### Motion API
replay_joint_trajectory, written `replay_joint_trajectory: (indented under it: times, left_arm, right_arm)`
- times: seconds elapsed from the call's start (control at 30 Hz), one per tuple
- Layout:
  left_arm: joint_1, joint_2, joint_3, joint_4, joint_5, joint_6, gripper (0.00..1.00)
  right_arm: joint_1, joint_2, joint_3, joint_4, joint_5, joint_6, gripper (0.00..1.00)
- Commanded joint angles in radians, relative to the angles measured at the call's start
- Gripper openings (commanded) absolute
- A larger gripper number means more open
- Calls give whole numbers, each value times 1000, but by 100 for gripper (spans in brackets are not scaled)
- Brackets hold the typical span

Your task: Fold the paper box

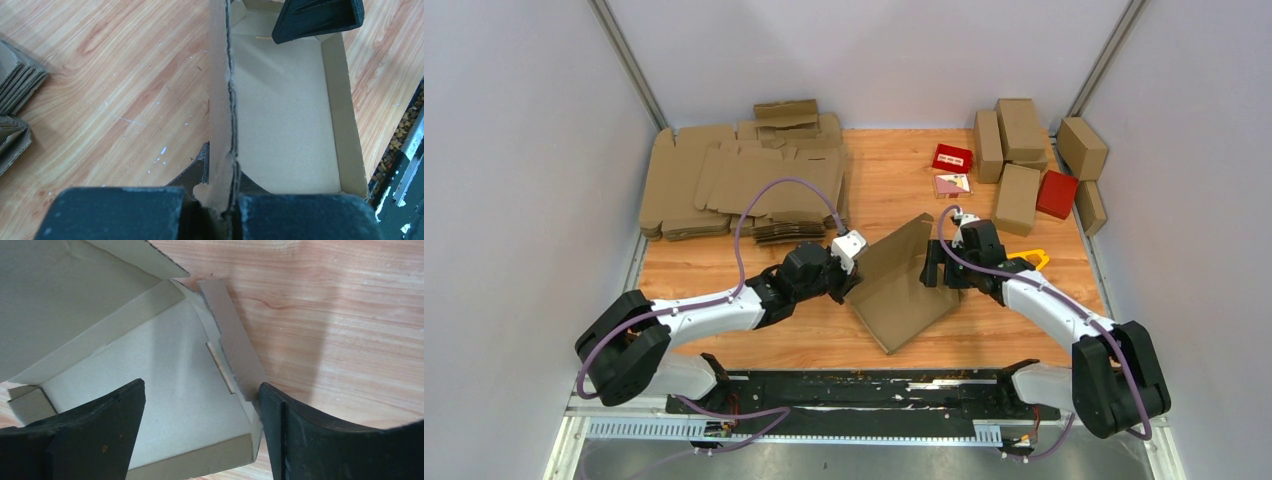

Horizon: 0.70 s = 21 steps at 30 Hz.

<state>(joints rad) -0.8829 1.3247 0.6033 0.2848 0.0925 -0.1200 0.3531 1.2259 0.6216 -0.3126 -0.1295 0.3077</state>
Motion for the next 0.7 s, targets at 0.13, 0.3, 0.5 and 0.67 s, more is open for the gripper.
replay_joint_trajectory:
  times: [0.13,0.3,0.5,0.67]
  left_arm:
    - [-4,-16,36,4,10,28,3]
    - [-4,-21,38,-7,46,48,3]
    - [-4,-21,47,-21,61,59,3]
    - [-4,-27,47,-21,45,51,3]
  right_arm:
    - [-43,-63,0,19,74,29,94]
    - [-93,-23,7,17,37,31,91]
    - [-90,91,33,10,60,15,57]
    - [-17,66,35,10,108,9,24]
